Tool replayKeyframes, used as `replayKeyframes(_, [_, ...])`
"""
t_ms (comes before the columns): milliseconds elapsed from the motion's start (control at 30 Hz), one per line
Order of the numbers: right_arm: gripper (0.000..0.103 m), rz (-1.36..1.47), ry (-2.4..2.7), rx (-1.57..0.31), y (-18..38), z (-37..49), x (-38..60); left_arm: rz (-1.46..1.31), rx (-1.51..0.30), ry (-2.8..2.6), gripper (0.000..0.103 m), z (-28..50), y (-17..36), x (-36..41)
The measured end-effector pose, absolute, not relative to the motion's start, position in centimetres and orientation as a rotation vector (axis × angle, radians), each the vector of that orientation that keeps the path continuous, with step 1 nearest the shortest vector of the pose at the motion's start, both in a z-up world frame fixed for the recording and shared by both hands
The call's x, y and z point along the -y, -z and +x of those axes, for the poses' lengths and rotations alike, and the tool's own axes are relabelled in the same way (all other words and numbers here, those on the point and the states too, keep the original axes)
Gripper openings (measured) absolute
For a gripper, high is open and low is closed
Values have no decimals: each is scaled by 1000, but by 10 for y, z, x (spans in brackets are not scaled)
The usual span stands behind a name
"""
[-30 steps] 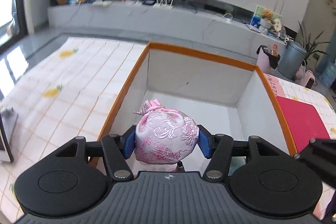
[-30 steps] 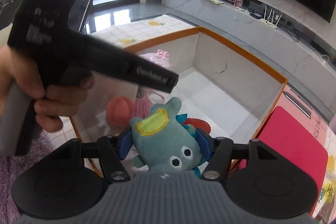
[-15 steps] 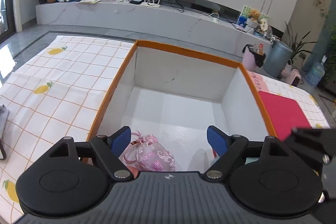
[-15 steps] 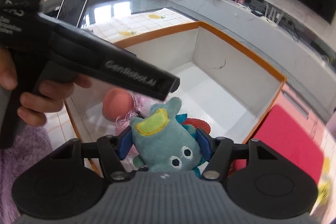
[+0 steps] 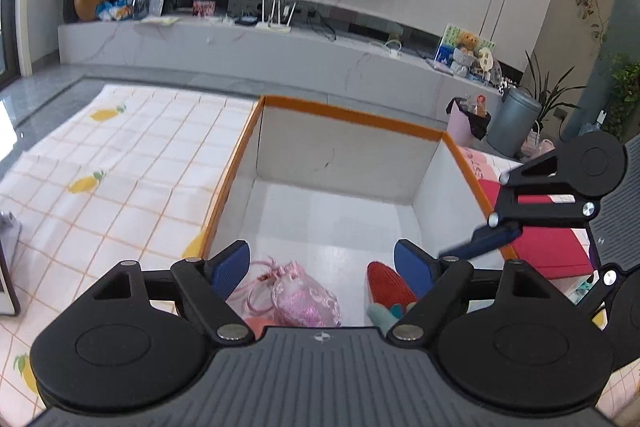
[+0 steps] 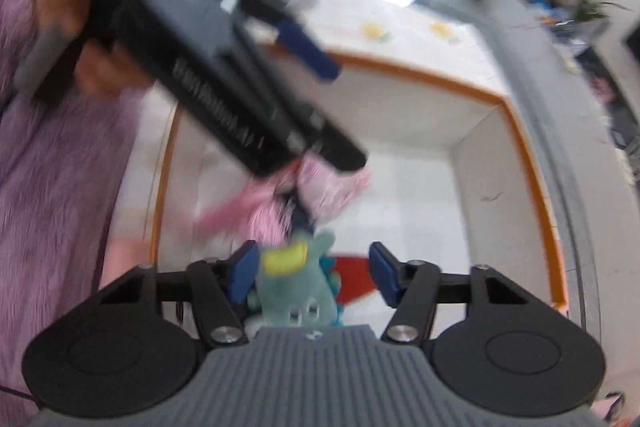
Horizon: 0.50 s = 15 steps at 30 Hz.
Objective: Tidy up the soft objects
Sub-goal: 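Open both tools to drop the pouch and plush into the orange box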
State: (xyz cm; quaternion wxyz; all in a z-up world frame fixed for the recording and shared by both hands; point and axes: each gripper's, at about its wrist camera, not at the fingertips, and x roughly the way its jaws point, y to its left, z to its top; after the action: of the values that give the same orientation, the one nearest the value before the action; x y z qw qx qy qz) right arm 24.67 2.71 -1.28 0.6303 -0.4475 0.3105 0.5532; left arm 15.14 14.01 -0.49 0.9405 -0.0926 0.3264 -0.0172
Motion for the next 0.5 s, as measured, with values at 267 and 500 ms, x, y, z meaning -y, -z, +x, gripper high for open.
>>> replayKeyframes(267, [57, -1083, -1270, -763, 22, 250, -30, -251, -674, 38, 96, 150, 9, -155])
replayKeyframes(500, [68, -1033, -1216, -765, 21, 255, -29, -277, -665, 24, 96, 148, 7, -163])
